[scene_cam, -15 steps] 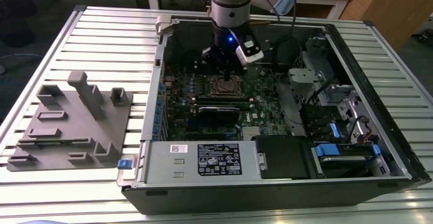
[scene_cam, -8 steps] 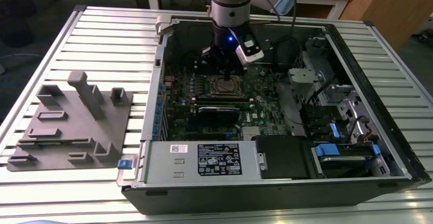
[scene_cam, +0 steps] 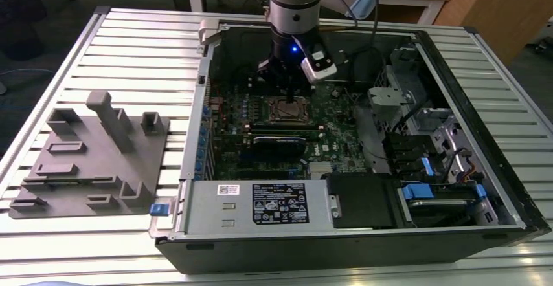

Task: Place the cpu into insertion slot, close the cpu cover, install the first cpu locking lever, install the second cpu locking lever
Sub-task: 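Install the second cpu locking lever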

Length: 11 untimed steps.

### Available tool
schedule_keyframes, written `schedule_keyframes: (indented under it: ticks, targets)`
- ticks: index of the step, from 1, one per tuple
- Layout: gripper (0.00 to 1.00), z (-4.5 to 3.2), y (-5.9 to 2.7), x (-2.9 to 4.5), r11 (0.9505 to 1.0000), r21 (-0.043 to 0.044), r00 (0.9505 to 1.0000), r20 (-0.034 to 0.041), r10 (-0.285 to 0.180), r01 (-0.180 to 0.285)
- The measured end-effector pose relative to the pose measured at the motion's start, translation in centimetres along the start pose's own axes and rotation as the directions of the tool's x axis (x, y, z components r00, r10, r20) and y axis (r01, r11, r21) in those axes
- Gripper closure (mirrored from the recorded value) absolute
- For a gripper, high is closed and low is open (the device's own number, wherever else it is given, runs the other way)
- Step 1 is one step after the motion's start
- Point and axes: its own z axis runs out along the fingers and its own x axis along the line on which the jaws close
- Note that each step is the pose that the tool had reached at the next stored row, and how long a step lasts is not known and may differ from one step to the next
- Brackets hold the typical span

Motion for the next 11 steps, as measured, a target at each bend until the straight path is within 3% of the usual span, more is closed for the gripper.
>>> schedule_keyframes:
  ticks: [11]
  targets:
    - [0.89,-0.05,-0.13,-0.01,1.0000,0.0001,1.0000,0.0000,0.000,0.000]
